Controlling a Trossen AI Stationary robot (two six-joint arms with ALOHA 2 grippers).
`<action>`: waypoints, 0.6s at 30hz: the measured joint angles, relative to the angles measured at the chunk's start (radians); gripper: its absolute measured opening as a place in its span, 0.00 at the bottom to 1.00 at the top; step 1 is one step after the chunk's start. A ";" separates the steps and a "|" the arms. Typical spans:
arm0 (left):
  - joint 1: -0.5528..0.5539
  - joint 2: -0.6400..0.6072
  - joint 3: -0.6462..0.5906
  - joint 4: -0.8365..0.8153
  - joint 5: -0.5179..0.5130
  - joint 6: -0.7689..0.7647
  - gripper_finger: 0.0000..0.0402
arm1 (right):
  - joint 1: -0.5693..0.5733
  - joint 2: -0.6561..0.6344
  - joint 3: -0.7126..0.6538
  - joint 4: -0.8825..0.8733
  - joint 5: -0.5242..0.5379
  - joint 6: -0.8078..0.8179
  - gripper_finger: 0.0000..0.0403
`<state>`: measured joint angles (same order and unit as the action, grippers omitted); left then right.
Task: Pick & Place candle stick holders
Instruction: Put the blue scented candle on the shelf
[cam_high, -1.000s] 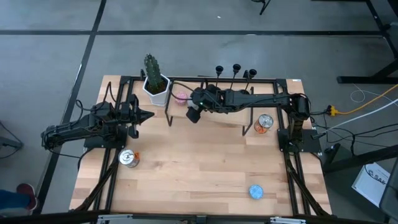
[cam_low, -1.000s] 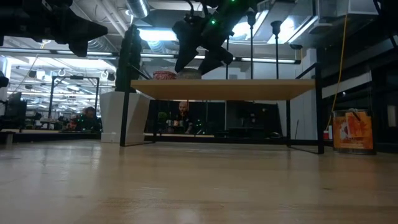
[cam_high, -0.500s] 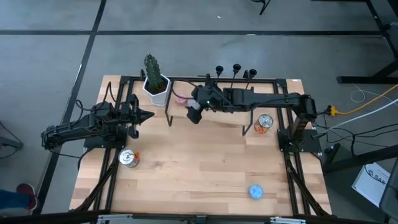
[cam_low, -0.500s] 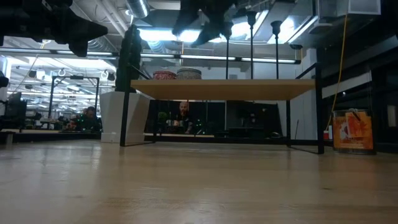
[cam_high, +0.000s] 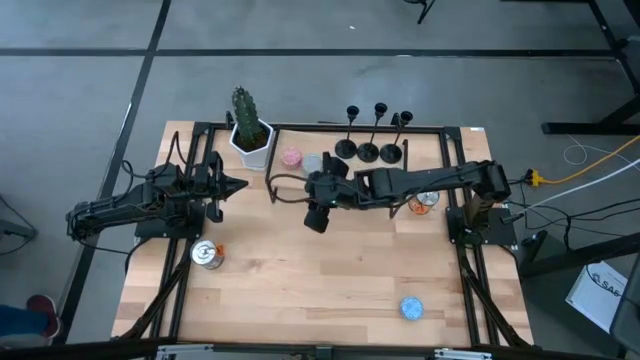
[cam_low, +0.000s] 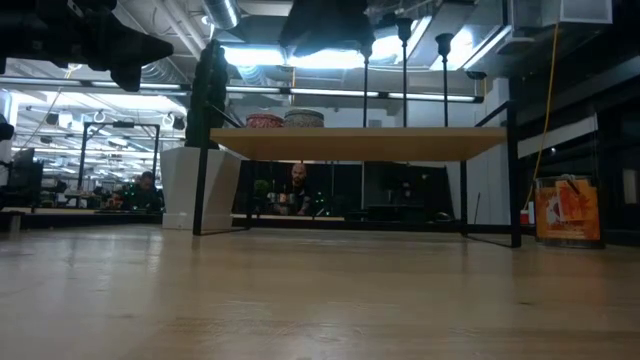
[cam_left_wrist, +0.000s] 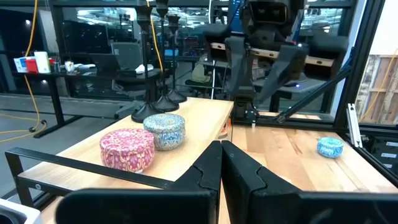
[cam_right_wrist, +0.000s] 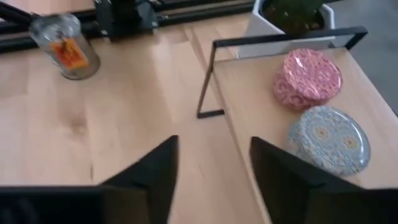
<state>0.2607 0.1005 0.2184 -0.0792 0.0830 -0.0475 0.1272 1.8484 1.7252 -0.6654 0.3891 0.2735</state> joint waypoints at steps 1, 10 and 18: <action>0.000 0.000 0.000 0.000 0.000 0.000 0.01 | 0.000 0.000 0.000 -0.010 0.000 0.000 0.40; 0.000 0.000 0.000 0.000 0.000 0.000 0.01 | -0.042 0.001 0.000 -0.145 0.084 0.134 0.05; 0.000 0.000 0.000 0.000 0.000 0.000 0.01 | -0.082 0.061 -0.005 -0.141 0.081 0.156 0.03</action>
<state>0.2607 0.1005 0.2184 -0.0795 0.0829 -0.0479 0.0450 1.9097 1.7206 -0.8065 0.4706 0.4294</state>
